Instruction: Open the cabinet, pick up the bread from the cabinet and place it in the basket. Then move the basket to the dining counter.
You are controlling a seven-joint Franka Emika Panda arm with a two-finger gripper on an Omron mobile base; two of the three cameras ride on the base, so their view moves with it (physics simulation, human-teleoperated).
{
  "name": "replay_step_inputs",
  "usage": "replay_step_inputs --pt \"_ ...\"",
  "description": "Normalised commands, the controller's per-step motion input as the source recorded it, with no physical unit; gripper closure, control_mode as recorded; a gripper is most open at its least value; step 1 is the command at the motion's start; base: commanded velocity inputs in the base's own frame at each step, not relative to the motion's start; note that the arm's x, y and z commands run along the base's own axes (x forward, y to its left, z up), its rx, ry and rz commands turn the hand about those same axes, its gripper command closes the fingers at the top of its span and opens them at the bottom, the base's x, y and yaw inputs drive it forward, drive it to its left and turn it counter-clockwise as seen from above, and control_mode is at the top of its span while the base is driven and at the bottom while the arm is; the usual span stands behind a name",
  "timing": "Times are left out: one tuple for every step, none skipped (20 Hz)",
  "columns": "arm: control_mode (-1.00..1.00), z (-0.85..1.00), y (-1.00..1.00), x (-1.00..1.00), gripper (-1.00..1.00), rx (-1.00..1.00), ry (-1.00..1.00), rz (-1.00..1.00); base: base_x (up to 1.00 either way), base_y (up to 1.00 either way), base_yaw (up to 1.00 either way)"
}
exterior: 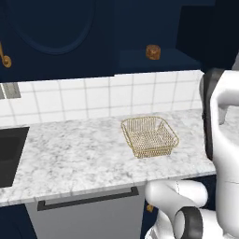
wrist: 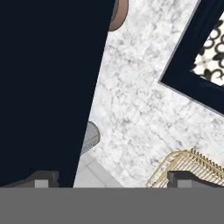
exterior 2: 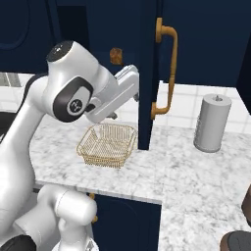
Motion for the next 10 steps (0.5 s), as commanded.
replay_step_inputs --pt "-1.0 0.0 0.22 0.0 -1.0 0.0 -0.29 0.0 0.0 0.0 0.0" --pt "-1.0 0.0 1.0 0.06 -1.0 -0.01 -0.28 0.0 0.0 0.0 0.0" --pt "-1.0 0.0 1.0 0.08 -1.0 -0.07 -0.24 0.03 0.0 0.0 0.0" --pt "-1.0 0.0 1.0 0.24 -1.0 -0.12 -0.2 0.1 0.0 0.0 0.0" --pt "-1.0 0.0 1.0 0.24 -1.0 -0.15 -0.17 0.16 0.0 0.0 0.0" --pt "-1.0 0.11 1.0 0.11 -1.0 -0.14 -0.07 0.25 0.0 0.0 0.0" --pt "-1.0 0.54 1.0 0.0 -1.0 -0.24 0.0 0.33 0.0 0.0 0.0" --pt "-1.0 0.61 1.0 0.0 -1.0 -0.29 0.05 0.39 0.0 0.0 0.0" --pt "-1.0 0.65 1.0 -0.14 -1.0 -0.31 0.09 0.45 0.0 0.0 0.0" --pt "-1.0 0.63 1.0 -0.11 -1.0 -0.29 0.12 0.56 0.0 0.0 0.0"
